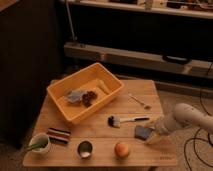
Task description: Place sponge in metal cup
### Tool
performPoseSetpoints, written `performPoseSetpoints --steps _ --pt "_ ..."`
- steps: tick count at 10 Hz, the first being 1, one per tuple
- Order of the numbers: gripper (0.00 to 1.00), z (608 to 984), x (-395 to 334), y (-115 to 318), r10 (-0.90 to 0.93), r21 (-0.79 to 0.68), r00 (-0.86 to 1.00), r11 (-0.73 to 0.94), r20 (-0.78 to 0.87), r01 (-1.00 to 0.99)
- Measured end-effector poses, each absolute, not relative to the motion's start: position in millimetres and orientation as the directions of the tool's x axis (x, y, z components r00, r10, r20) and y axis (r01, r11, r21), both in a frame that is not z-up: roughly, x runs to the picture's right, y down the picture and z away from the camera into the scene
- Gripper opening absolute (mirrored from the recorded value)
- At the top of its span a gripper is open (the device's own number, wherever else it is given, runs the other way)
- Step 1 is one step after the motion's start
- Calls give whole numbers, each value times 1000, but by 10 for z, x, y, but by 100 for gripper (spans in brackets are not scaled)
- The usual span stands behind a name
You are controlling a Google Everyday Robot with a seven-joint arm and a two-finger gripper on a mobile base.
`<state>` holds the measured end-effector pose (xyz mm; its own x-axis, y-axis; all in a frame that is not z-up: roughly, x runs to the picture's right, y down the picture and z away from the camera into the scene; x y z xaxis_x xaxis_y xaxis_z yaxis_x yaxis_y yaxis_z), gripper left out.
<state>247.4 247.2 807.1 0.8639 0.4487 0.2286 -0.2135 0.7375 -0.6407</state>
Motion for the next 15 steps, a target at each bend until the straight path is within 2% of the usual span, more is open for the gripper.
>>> performPoseSetpoints --steps 4,6,8,10,15 --pt "11 7944 2523 2308 505 -644 829 722 240 -254" --pt "0 7675 2517 2017 522 -624 816 731 248 -278" --pt "0 7352 2406 1707 518 -615 812 741 267 -270" --pt "0 6952 1996 1440 491 -623 813 753 314 -214" --pt "0 6233 566 1483 442 -659 760 752 478 -22"
